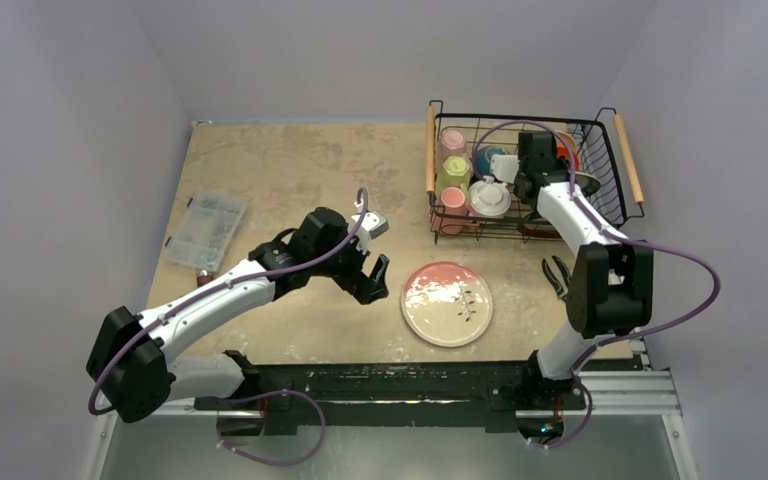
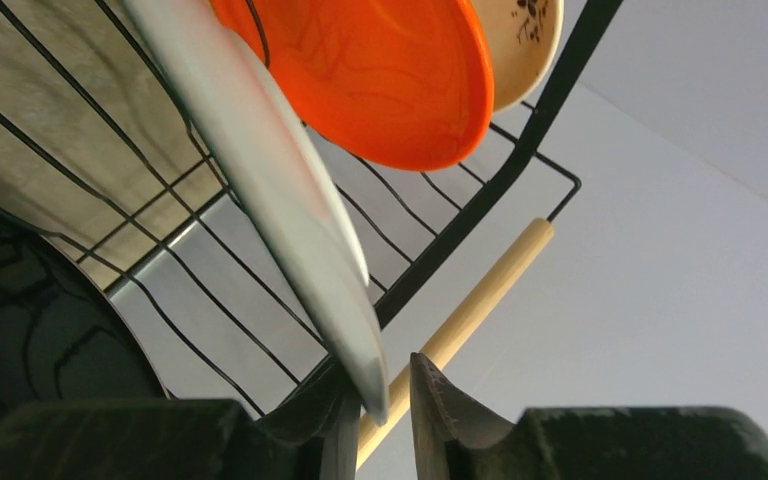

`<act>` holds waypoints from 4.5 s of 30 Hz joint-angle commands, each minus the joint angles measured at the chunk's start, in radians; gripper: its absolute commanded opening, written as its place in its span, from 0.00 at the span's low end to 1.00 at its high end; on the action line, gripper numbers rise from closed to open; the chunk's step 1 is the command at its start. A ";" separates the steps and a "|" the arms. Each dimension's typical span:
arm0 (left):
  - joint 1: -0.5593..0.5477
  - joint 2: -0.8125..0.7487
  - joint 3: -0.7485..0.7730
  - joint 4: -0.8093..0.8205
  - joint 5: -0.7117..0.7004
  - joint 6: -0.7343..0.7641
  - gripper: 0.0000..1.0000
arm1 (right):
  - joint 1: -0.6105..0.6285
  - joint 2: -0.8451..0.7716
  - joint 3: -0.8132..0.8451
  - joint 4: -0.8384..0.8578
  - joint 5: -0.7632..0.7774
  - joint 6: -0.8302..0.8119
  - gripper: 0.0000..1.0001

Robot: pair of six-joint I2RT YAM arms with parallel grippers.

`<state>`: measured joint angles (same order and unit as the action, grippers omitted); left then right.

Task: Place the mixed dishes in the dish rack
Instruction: Insert the plate into the dish rack, then pick up the plate from the corner of the board.

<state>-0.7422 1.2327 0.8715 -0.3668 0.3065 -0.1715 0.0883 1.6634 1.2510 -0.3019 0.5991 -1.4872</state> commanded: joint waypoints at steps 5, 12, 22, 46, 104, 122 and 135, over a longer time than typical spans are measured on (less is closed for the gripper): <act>-0.002 0.003 0.024 0.034 0.009 0.018 0.97 | -0.013 0.011 -0.009 0.156 0.083 -0.017 0.30; 0.001 0.005 0.024 0.034 0.009 0.018 0.97 | -0.059 0.014 0.005 0.253 0.128 0.025 0.38; 0.007 0.008 0.024 0.028 0.011 0.020 0.97 | -0.071 0.079 0.082 0.341 0.176 0.085 0.45; 0.021 0.016 0.026 0.041 0.025 0.007 0.97 | -0.072 -0.030 0.092 0.164 0.084 0.297 0.99; 0.027 0.548 0.109 0.333 0.180 -0.413 0.46 | -0.001 -1.163 -0.770 -0.444 -0.746 2.281 0.70; 0.029 0.598 0.165 0.261 0.190 -0.394 0.34 | 0.109 -0.836 -0.889 -0.136 -0.587 2.259 0.24; 0.026 0.610 0.181 0.227 0.179 -0.389 0.31 | 0.183 -0.692 -0.922 0.050 -0.646 2.278 0.05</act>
<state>-0.7136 1.8404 1.0119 -0.1432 0.4820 -0.5804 0.2626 0.9360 0.3511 -0.3721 -0.0124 0.7723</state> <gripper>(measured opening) 0.296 0.123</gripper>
